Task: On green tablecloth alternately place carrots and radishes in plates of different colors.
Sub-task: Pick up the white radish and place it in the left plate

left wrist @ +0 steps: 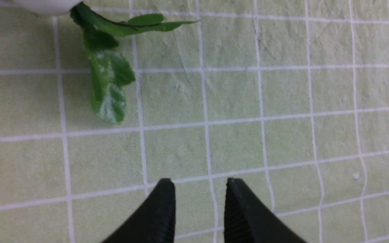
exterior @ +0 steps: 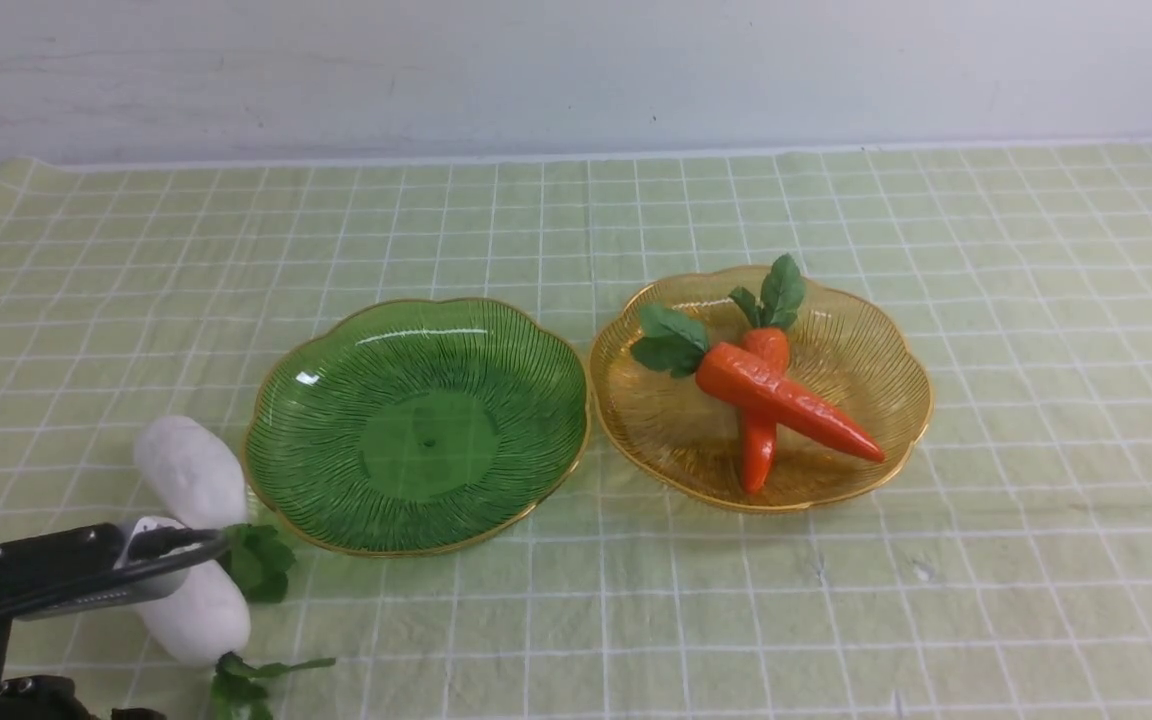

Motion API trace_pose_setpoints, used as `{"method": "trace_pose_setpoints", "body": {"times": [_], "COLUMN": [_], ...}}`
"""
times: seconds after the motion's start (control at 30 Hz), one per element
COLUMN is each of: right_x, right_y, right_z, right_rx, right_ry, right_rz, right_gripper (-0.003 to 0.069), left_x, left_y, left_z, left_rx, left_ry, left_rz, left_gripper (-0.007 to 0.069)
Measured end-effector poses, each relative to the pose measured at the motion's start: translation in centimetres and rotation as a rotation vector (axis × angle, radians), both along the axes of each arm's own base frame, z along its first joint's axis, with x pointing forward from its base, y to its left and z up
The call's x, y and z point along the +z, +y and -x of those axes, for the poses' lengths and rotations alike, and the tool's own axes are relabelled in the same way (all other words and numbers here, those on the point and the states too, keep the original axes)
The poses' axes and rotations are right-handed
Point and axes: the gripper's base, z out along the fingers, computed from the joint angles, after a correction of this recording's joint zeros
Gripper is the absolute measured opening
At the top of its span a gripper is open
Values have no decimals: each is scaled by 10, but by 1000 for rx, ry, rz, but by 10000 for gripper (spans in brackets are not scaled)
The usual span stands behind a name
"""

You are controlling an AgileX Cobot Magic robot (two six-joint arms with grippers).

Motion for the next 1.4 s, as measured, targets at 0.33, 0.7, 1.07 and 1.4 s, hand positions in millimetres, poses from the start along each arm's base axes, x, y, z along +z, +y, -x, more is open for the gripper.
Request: {"method": "trace_pose_setpoints", "body": {"times": [0.33,0.7,1.07,1.4], "right_x": [-5,-7,-7,-8], "right_y": [-2,-1,-1,-1], "right_z": [10,3,3,3], "right_rx": [-20,-28,-28,-23], "right_ry": [-70,-58,-56,-45], "right_rz": [1,-27,-31,-30], "right_gripper": [-13,-13,-13,-13], "left_x": [21,21,-12,-28], "left_y": [11,21,21,22], "left_z": [-9,-32,-82,-105], "left_rx": [81,181,260,383], "left_ry": [-31,22,62,21], "left_rz": [-98,-201,-197,-143], "left_gripper": [263,375,394,563]}}
